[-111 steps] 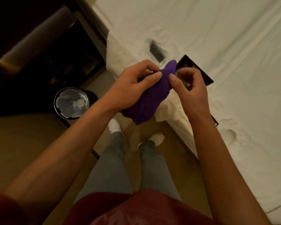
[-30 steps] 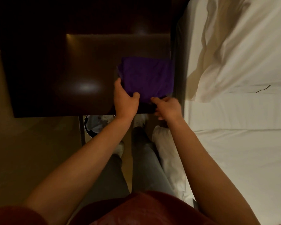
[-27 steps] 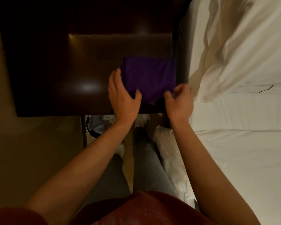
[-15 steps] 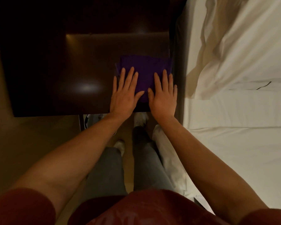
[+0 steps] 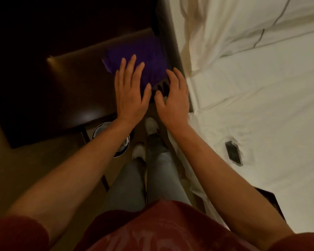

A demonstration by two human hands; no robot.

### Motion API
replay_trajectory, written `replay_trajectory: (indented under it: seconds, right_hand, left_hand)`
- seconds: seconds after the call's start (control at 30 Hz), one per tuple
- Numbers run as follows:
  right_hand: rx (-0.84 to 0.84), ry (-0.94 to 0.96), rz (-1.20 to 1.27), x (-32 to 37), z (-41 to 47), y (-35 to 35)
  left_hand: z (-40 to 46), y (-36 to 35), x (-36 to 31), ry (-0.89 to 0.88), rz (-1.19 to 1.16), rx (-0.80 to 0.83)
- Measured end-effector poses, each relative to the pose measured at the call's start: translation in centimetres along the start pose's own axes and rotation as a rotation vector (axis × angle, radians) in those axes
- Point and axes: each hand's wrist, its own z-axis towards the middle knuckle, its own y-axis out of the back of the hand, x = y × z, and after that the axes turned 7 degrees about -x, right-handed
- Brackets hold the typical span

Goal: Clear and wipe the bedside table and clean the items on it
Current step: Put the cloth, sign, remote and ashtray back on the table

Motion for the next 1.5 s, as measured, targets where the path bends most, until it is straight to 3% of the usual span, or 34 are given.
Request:
replay_trajectory:
  seconds: [0.2, 0.53, 0.67, 0.87, 1.03, 1.33, 1.5]
  right_hand:
    - [-0.200, -0.177, 0.066, -3.3, -10.4, 6.1]
    - [-0.396, -0.382, 0.009, -13.2, -23.3, 15.6]
    - [-0.471, -0.393, -0.004, -15.9, -26.6, 18.6]
    - [-0.797, -0.540, 0.027, -20.4, -31.2, 24.2]
    - [-0.804, -0.660, 0.006, -24.1, -33.6, 25.6]
    - [-0.501, -0.737, 0.146, -27.9, -31.9, 24.2]
    - [-0.435, -0.794, 0.335, -29.2, -31.6, 23.2]
  left_hand:
    - [-5.3, 0.1, -6.0, -0.182, -0.116, 0.058]
    - [-14.2, -4.3, -18.4, -0.607, -0.186, 0.426]
    - [-15.8, -7.9, -22.9, -0.821, -0.098, 0.551]
    - [-14.6, -12.7, -27.1, -1.087, 0.132, 0.712]
    - [-14.2, -14.5, -28.1, -1.228, 0.298, 0.811]
    - [-14.4, -14.6, -28.7, -1.126, 0.242, 0.936]
    - [-14.3, -14.3, -28.9, -1.050, 0.222, 0.964]
